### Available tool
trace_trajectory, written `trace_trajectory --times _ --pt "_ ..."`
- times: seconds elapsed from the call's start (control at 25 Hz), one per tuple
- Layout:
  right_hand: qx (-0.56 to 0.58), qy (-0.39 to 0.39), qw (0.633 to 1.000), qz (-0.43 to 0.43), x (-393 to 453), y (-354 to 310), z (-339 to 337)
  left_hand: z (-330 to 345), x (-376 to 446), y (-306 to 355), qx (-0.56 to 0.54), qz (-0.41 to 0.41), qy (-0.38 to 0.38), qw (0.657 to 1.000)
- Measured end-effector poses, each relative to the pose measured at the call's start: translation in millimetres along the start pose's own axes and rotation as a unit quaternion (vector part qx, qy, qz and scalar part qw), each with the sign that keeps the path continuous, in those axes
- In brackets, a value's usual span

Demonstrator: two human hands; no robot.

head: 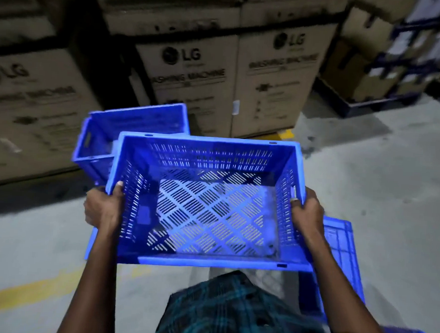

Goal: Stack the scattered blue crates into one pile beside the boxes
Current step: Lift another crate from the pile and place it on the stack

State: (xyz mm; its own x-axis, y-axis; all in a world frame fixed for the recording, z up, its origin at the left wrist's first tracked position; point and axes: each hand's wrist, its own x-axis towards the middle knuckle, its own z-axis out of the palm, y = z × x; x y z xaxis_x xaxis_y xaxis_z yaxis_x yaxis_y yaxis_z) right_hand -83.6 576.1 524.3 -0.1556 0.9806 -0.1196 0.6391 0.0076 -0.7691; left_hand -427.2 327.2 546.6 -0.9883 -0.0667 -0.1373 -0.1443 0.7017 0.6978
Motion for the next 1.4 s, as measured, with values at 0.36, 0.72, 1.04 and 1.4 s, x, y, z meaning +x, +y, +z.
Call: trace_trajectory --times 0.36,0.72,1.04,1.4 --pt "0.028 -0.061 0.997 -0.027 -56 -115 136 -122 120 -66 -0.039 -0.061 0.058 0.996" --pt "0.087 -0.060 0.991 -0.083 -11 -204 193 -120 201 -35 -0.051 -0.075 0.099 0.991" --pt "0.098 -0.060 0.990 -0.080 97 -268 250 -63 283 40 -0.055 -0.076 0.113 0.989" --pt "0.073 -0.084 0.990 -0.086 186 -343 312 -20 377 102 -0.054 -0.083 0.115 0.988"
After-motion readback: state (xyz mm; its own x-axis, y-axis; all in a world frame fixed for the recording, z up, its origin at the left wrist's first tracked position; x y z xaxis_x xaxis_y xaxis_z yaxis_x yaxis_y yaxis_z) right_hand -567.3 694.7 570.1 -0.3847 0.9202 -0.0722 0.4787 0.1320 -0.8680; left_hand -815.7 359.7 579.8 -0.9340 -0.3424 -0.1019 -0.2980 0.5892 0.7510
